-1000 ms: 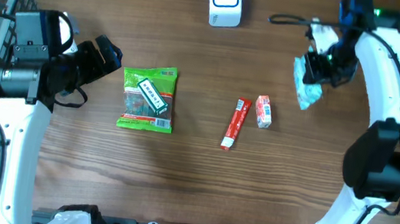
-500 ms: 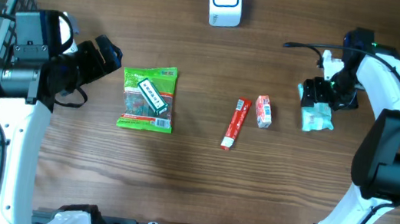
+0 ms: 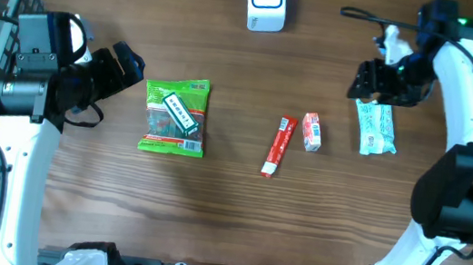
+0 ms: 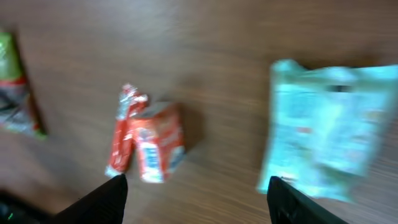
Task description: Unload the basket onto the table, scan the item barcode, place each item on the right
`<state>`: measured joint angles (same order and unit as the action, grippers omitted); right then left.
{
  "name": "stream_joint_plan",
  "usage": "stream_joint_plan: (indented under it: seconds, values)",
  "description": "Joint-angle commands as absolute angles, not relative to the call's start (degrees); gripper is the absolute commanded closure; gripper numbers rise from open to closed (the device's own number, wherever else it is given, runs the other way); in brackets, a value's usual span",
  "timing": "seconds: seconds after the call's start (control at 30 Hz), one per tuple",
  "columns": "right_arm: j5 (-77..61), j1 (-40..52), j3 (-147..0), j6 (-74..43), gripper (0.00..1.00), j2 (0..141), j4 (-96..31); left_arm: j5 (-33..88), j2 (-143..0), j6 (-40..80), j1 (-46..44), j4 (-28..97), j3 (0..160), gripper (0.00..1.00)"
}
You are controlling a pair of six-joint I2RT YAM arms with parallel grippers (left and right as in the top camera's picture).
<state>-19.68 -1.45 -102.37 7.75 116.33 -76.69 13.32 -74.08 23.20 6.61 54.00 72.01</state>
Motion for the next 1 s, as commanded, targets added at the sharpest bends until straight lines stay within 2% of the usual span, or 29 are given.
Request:
stream_joint_plan:
  seconds: [0.0,0.27,0.5,0.57,0.67,0.97]
  values:
    - [-23.83,2.33,-98.59,8.95,0.30,115.70,-75.72,12.97,-74.28,22.70,6.94,53.84,72.71,0.00]
    - [-16.32,8.69,-90.80,4.01,0.31,115.72,-68.34,12.97,-74.28,22.70,6.94,53.84,72.71,0.00]
    - [-16.51,11.33,-84.31,1.32,0.38,115.72,-61.25,12.97,-74.28,22.70,6.94,53.84,72.71,0.00]
    - [-16.51,11.46,-83.66,1.30,0.43,115.72,-60.10,12.97,-74.28,22.70,6.94,53.84,72.71,0.00]
    - [-16.51,11.44,-83.66,0.43,0.59,115.72,-59.48,12.97,-74.28,22.70,6.94,53.84,72.71,0.00]
    - [-16.32,11.40,-83.66,-9.34,0.63,115.72,-54.83,12.97,-74.28,22.70,6.94,53.84,72.71,0.00]
